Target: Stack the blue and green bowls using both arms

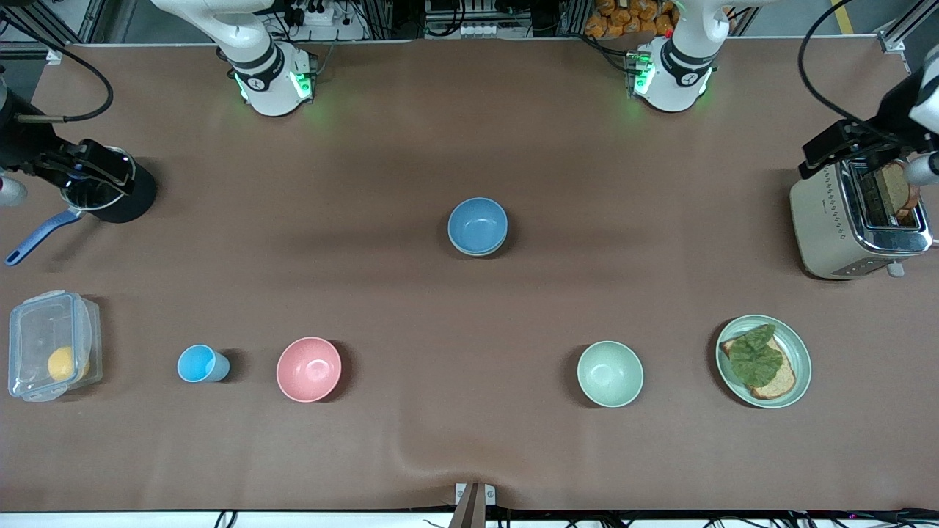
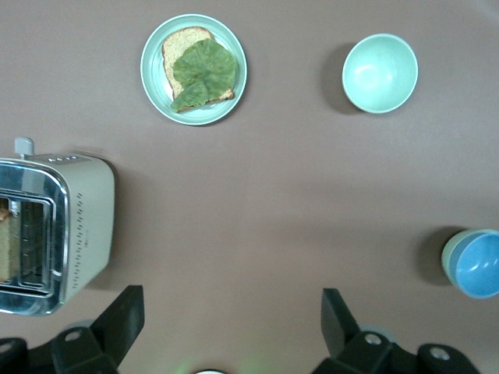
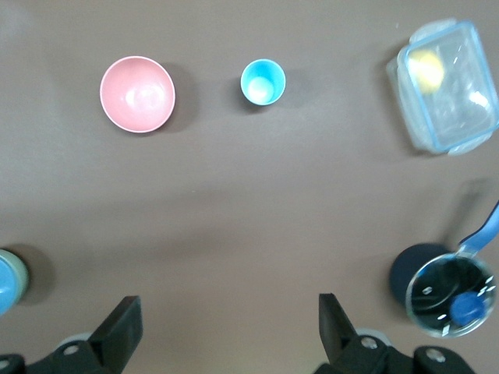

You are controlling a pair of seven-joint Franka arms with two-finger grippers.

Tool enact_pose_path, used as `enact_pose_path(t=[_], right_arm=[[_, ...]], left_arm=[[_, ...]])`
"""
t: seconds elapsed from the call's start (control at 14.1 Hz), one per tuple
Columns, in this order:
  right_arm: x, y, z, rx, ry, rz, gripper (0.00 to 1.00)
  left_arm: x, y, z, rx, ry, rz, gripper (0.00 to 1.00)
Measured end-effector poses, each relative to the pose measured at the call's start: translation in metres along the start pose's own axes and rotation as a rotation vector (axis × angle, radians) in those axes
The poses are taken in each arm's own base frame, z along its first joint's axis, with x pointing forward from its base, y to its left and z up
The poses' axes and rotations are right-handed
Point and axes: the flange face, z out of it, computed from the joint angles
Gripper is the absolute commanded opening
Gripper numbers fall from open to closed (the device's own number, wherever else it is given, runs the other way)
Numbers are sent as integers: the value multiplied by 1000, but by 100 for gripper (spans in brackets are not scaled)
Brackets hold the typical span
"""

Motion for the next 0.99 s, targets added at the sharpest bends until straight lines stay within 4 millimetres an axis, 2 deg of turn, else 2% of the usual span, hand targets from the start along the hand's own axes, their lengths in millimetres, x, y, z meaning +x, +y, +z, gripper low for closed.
enact_pose_path(t=[0.21, 0.57, 0.99], right_arm=[[0, 1, -1, -10, 4, -34, 100], [-1, -1, 0, -14, 1, -46, 100], [-1, -1, 0, -14, 1, -48, 100]], left_arm=[[0, -5, 0, 0, -9, 48, 100], [2, 13, 6, 5, -20, 82, 100], [1, 19, 5, 45, -15, 100, 100]])
